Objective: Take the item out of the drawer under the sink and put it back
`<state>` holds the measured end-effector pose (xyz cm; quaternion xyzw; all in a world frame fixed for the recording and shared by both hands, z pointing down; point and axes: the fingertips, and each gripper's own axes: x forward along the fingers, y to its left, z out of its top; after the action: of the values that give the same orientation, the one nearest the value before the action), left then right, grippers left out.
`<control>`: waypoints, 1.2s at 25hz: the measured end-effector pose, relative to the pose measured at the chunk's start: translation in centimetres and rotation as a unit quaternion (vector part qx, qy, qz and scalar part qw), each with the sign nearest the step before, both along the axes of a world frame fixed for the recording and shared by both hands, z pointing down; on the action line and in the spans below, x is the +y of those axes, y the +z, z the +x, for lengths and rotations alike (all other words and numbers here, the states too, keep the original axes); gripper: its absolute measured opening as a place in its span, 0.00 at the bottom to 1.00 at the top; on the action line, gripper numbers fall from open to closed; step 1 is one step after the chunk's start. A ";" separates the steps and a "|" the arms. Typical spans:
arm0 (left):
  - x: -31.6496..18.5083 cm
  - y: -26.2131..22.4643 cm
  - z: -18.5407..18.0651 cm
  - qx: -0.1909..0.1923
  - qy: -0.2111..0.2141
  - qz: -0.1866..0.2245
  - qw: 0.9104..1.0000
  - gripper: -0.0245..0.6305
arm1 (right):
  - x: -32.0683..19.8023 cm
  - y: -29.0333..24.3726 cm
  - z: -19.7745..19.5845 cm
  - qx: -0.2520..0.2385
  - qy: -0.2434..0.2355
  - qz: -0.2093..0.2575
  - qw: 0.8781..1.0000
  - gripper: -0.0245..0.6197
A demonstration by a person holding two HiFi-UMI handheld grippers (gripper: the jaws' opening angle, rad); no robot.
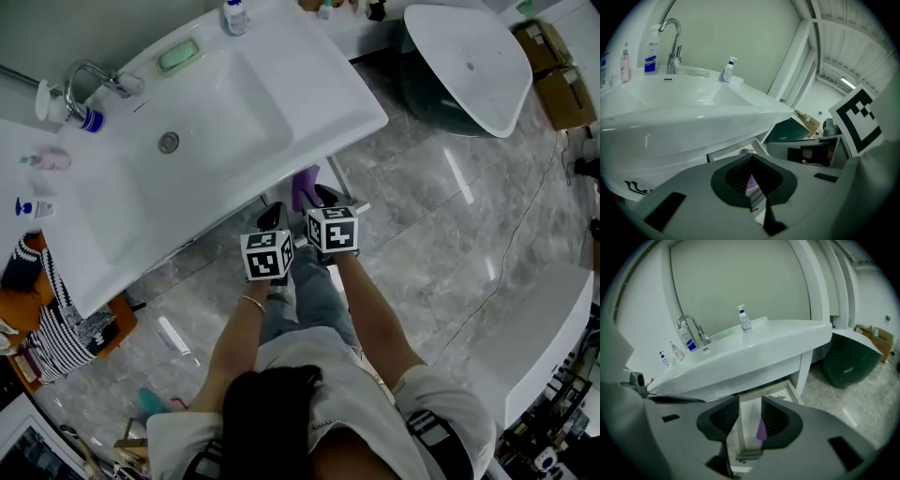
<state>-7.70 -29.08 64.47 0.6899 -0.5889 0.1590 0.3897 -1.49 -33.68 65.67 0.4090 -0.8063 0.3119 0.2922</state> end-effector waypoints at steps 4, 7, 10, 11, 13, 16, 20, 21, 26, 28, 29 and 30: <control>-0.7 1.6 0.5 0.000 0.000 -0.013 1.000 0.04 | -0.9 1.9 -0.2 -0.001 -0.009 -0.018 1.000 0.31; -1.2 2.6 0.9 -0.003 0.007 -0.018 1.000 0.04 | -1.2 3.5 -0.1 0.001 -0.013 -0.026 1.000 0.31; -1.9 3.5 1.2 -0.006 0.014 -0.020 1.000 0.04 | -1.5 5.2 -0.1 -0.001 -0.019 -0.045 0.999 0.37; -2.1 3.8 1.2 -0.007 0.014 -0.022 1.000 0.04 | -1.6 5.8 -0.1 -0.001 -0.021 -0.051 0.998 0.38; -2.5 4.5 1.2 -0.009 0.012 -0.024 1.000 0.04 | -1.8 6.9 0.0 0.001 -0.025 -0.058 0.998 0.39; -2.8 5.5 1.1 -0.011 0.005 -0.030 0.999 0.04 | -2.2 8.7 -0.1 0.003 -0.028 -0.071 0.997 0.41; -2.9 6.5 1.1 -0.012 0.001 -0.039 0.999 0.04 | -2.5 10.5 -0.3 0.006 -0.038 -0.086 0.996 0.44; -2.9 6.7 1.2 -0.012 -0.001 -0.041 0.999 0.04 | -2.5 11.0 -0.2 0.006 -0.039 -0.090 0.995 0.45; -3.5 8.0 1.1 -0.004 -0.013 -0.049 0.999 0.04 | -2.8 13.4 -0.3 0.013 -0.042 -0.105 0.993 0.46; -4.0 8.4 1.1 0.001 -0.016 -0.051 0.999 0.04 | -3.0 14.0 -0.3 0.015 -0.043 -0.107 0.993 0.46; -4.2 8.6 1.3 0.000 -0.014 -0.051 0.999 0.04 | -3.1 14.3 -0.1 0.017 -0.041 -0.109 0.993 0.47; -4.4 9.0 1.5 -0.002 -0.011 -0.053 0.999 0.04 | -3.2 14.7 0.1 0.018 -0.039 -0.112 0.993 0.47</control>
<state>-6.24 -33.45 73.47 0.6616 -0.5878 0.1877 0.4261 -1.40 -36.84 80.34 0.3470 -0.7766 0.3812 0.3623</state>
